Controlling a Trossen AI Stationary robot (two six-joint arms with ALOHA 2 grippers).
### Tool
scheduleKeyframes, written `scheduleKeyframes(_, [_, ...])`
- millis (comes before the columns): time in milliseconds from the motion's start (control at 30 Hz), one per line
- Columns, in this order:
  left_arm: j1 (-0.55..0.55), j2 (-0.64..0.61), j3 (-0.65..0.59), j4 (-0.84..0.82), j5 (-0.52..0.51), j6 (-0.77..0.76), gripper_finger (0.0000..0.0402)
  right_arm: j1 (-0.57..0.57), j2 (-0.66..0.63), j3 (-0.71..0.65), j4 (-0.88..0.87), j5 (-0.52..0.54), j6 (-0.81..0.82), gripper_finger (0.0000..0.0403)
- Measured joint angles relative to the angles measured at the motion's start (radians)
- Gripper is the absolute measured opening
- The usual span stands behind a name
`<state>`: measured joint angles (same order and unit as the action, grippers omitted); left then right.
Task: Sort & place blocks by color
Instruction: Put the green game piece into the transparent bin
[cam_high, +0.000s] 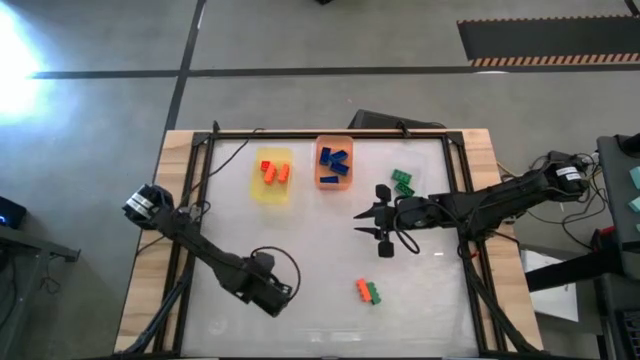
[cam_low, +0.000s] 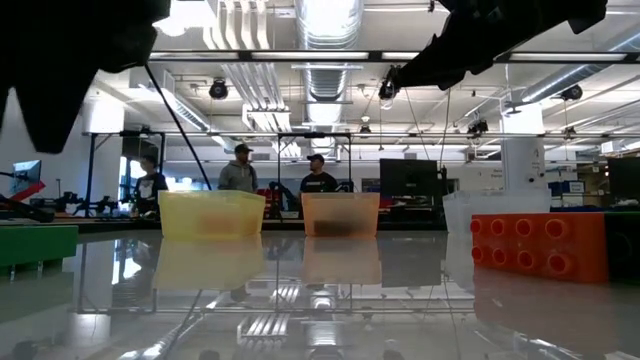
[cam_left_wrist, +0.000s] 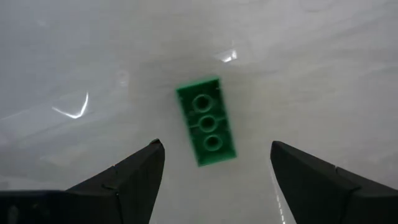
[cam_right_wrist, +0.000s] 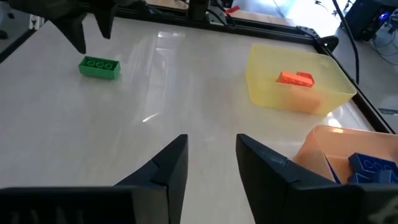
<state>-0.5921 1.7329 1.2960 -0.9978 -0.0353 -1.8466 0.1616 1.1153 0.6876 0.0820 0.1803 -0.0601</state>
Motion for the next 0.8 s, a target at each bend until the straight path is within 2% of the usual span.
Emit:
scheduleKeyframes(300, [-0.017,0.0,-0.068,0.048,-0.002,-0.035,0.0276,0.0,0.0,0.0,0.005,0.0,0.0,0.0121])
scheduleKeyframes(800, [-0.017,0.076,-0.069,0.103,-0.013,-0.032,0.0276,0.0,0.0,-0.001,0.005,0.001,0.006,0.0123])
